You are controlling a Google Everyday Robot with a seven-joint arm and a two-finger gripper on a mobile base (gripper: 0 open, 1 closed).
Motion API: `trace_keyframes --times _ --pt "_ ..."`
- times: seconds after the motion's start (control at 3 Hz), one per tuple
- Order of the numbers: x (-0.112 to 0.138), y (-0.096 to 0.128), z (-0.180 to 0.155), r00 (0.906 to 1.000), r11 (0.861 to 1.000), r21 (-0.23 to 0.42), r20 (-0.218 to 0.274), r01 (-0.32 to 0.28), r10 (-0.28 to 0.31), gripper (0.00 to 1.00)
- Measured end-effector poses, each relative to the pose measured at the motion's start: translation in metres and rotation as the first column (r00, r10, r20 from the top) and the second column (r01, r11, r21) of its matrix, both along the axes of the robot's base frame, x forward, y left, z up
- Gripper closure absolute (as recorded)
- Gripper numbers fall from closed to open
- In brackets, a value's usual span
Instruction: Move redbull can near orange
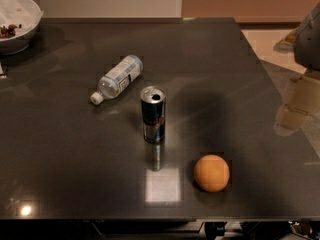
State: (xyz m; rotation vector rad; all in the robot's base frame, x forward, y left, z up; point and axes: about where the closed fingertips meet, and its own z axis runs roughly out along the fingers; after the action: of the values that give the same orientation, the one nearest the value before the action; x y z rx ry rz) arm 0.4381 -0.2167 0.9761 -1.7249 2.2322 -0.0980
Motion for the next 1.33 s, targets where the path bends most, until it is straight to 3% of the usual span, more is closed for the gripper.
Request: trace_keyframes --times 0.33,0.67,1.0,1.33 --pt "0.0 0.0 0.0 1.0 1.0 0.0 0.0 0.0 0.0 0.0" --pt "0.008 0.012 -0.004 1.0 0.999 0.049 -0.001 -0.006 0.006 0.0" --pt "0.025 0.033 -0.014 0.9994 0.99 0.136 0.009 -0.035 0.034 0.0" --pt "0.039 0.063 -0.025 0.9967 0.969 0.234 0.024 -0.081 0.078 0.0"
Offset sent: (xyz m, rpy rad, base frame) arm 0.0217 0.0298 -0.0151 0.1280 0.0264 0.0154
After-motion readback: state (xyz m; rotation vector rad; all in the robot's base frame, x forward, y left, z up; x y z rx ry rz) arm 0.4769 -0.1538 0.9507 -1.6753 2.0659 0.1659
